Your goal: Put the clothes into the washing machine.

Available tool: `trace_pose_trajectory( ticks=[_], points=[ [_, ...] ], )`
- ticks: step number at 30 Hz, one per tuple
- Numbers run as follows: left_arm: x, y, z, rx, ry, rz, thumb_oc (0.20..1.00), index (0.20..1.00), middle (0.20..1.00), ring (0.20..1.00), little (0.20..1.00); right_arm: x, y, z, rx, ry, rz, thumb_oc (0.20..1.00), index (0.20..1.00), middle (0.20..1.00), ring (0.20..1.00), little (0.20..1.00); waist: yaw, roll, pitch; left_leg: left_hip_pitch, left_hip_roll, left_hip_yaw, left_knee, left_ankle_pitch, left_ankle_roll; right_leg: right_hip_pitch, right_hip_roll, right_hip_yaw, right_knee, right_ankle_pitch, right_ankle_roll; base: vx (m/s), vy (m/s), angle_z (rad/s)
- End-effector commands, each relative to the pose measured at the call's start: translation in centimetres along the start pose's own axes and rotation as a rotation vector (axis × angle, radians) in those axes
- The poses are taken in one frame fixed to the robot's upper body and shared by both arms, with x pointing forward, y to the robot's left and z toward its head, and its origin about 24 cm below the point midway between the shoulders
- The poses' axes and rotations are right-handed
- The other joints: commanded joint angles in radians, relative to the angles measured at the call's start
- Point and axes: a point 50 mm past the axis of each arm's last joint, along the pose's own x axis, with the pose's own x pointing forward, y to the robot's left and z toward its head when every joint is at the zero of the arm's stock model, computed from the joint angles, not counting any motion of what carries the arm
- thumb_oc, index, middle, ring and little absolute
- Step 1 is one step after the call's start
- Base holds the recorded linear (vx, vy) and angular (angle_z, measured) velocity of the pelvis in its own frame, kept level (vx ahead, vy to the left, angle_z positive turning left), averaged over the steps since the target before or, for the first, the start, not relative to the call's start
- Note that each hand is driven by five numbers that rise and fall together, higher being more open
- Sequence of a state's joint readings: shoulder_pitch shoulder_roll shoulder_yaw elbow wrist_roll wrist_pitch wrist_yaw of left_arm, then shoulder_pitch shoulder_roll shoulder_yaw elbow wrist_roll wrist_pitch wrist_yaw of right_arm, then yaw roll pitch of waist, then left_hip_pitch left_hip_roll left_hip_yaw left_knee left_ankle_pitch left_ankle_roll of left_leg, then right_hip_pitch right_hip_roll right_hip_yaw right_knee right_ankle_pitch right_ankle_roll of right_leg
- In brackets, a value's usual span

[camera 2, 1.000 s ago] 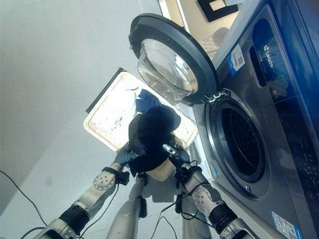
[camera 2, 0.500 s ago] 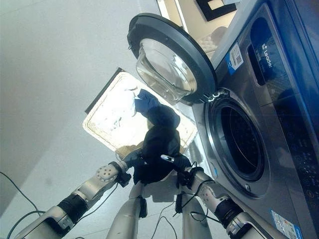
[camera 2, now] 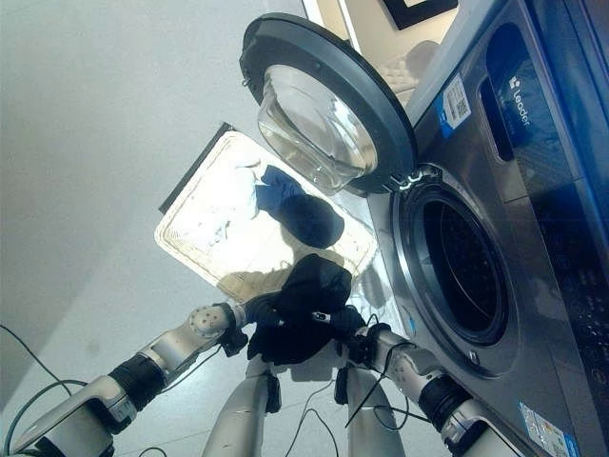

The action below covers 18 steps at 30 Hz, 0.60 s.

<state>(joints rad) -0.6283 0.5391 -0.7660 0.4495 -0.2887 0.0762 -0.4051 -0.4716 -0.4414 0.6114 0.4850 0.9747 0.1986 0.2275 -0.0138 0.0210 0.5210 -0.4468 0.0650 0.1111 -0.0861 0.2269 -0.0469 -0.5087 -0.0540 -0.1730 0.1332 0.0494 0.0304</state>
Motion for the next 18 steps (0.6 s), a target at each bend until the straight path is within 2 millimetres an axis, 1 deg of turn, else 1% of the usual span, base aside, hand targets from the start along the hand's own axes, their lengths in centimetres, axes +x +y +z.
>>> trace_pose_trajectory(
  ticks=[1,4,7,8,9,12,13,14,15,16,18],
  points=[
    [1.4,-4.4,1.7,0.015,-0.056,-0.256,0.200,0.200,0.200,0.200,0.200,1.7,5.3,2.6,0.033,-0.162,0.200,0.200,0.200,0.200,0.200,0.200,-0.029,-0.031,-0.001,0.021,-0.065,0.082,0.011,-0.074,-0.029,0.021,-0.010,-0.012,-0.139,0.120,0.098,0.01,-0.012,-0.03],
    [1.4,-4.7,0.9,0.008,-0.001,-0.287,0.200,0.200,0.200,0.200,0.200,1.7,5.0,2.7,0.051,-0.194,0.166,0.200,0.200,0.200,0.200,0.200,-0.034,-0.030,-0.001,0.014,-0.066,0.084,0.006,-0.071,-0.031,0.013,-0.008,-0.007,-0.152,0.130,0.100,0.01,-0.014,-0.07],
    [1.4,-4.7,0.4,0.009,0.038,-0.265,0.200,0.200,0.200,0.200,0.200,1.8,4.6,2.9,0.068,-0.218,0.130,0.200,0.200,0.200,0.200,0.200,-0.036,-0.027,-0.001,0.002,-0.067,0.083,0.005,-0.068,-0.031,0.001,-0.007,-0.003,-0.155,0.135,0.100,-0.01,-0.010,-0.06],
    [1.4,-4.3,0.1,0.010,0.055,-0.210,0.818,0.818,0.818,0.818,0.818,1.8,4.3,3.0,0.081,-0.236,0.105,0.200,0.200,0.200,0.200,0.200,-0.036,-0.025,-0.001,-0.005,-0.068,0.081,0.005,-0.066,-0.031,-0.006,-0.007,-0.002,-0.153,0.137,0.100,-0.01,-0.005,-0.03],
    [1.4,-4.2,0.0,0.012,0.061,-0.189,1.000,1.000,1.000,1.000,1.000,1.8,4.2,3.1,0.086,-0.244,0.094,0.200,0.200,0.200,0.200,0.200,-0.036,-0.023,-0.001,-0.007,-0.068,0.080,0.005,-0.065,-0.031,-0.008,-0.006,-0.001,-0.153,0.137,0.100,-0.01,-0.009,-0.04],
    [1.4,-3.3,-0.6,0.010,0.076,-0.042,1.000,1.000,1.000,1.000,1.000,1.8,3.3,3.2,0.104,-0.271,0.049,0.200,0.200,0.200,0.200,0.200,-0.032,-0.018,-0.001,-0.016,-0.069,0.077,0.007,-0.064,-0.031,-0.015,-0.006,0.000,-0.149,0.134,0.099,-0.01,-0.012,-0.07],
    [1.3,-2.7,-1.0,0.011,0.083,0.046,1.000,1.000,1.000,1.000,1.000,1.7,2.9,3.2,0.117,-0.288,0.026,0.200,0.200,0.200,0.200,0.200,-0.031,-0.015,-0.001,-0.020,-0.069,0.077,0.009,-0.063,-0.031,-0.020,-0.006,-0.001,-0.144,0.133,0.098,-0.01,-0.014,-0.07],
    [1.3,-2.4,-1.1,0.007,0.092,0.096,1.000,1.000,1.000,1.000,1.000,1.7,2.7,3.3,0.126,-0.296,0.016,0.200,0.200,0.200,0.200,0.200,-0.030,-0.014,-0.001,-0.022,-0.068,0.077,0.010,-0.063,-0.031,-0.021,-0.007,-0.002,-0.143,0.133,0.098,-0.01,-0.029,-0.08],
    [0.9,-1.4,-2.0,0.006,0.126,0.256,1.000,1.000,1.000,1.000,1.000,1.5,2.1,3.5,0.158,-0.322,-0.017,0.200,0.200,0.200,0.200,0.200,-0.026,-0.011,-0.001,-0.026,-0.068,0.078,0.013,-0.062,-0.031,-0.024,-0.008,-0.005,-0.138,0.131,0.098,-0.01,-0.028,-0.06],
    [0.8,-1.0,-2.3,0.008,0.145,0.313,1.000,1.000,1.000,1.000,1.000,1.5,1.8,3.6,0.169,-0.335,-0.031,0.200,0.200,0.200,0.200,0.200,-0.025,-0.011,-0.001,-0.028,-0.067,0.078,0.014,-0.062,-0.032,-0.026,-0.009,-0.006,-0.137,0.131,0.098,-0.01,-0.034,-0.05],
    [0.1,0.3,-3.9,0.021,0.254,0.490,1.000,1.000,1.000,1.000,1.000,1.2,0.8,3.9,0.215,-0.374,-0.072,0.200,0.200,0.200,0.200,0.200,-0.020,-0.008,-0.001,-0.034,-0.067,0.079,0.016,-0.060,-0.033,-0.029,-0.010,-0.009,-0.134,0.129,0.097,-0.02,-0.037,-0.03]
  ],
)
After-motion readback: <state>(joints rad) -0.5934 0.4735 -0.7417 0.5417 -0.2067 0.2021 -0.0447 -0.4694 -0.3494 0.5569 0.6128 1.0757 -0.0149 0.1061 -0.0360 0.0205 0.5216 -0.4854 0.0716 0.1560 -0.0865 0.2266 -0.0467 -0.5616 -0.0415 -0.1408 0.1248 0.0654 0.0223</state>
